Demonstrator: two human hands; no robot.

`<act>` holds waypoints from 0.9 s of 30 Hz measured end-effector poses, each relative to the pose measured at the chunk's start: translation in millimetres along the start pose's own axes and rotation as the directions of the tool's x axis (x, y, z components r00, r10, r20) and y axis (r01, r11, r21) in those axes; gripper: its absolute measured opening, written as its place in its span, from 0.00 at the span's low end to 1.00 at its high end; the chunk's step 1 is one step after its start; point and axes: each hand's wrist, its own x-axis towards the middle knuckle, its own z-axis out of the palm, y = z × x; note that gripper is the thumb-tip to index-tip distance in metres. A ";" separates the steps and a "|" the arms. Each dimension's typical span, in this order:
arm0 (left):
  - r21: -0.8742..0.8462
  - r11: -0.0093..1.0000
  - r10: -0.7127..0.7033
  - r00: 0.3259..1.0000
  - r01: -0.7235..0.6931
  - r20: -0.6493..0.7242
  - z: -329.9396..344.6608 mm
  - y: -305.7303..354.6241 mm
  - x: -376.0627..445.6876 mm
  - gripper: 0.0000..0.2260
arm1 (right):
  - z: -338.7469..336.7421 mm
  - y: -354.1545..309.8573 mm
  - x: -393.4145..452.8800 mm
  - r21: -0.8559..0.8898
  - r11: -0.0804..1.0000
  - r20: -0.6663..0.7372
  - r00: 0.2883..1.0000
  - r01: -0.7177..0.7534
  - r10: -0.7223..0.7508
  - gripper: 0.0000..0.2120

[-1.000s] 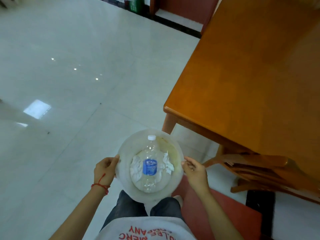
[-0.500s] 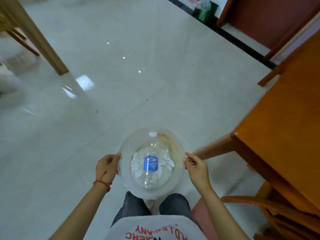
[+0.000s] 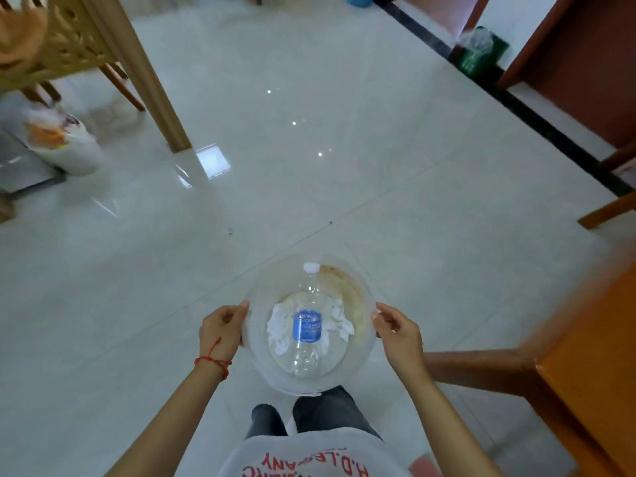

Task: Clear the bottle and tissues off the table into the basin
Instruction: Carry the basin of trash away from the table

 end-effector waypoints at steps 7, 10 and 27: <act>0.035 0.998 0.045 0.999 -0.046 0.019 42.0 78.5 69.9 0.12 | -10.4 -50.4 80.6 0.083 0.996 -0.038 0.999 0.010 -0.006 0.12; 0.062 0.995 0.075 0.996 -0.077 0.040 62.5 117.0 95.8 0.11 | -17.6 -69.7 111.9 0.112 0.994 -0.072 0.997 0.011 -0.003 0.13; 0.182 0.942 0.178 0.878 -0.283 0.443 232.5 303.1 221.4 0.14 | -77.3 -121.3 250.3 0.304 0.951 -0.455 0.869 -0.056 0.196 0.12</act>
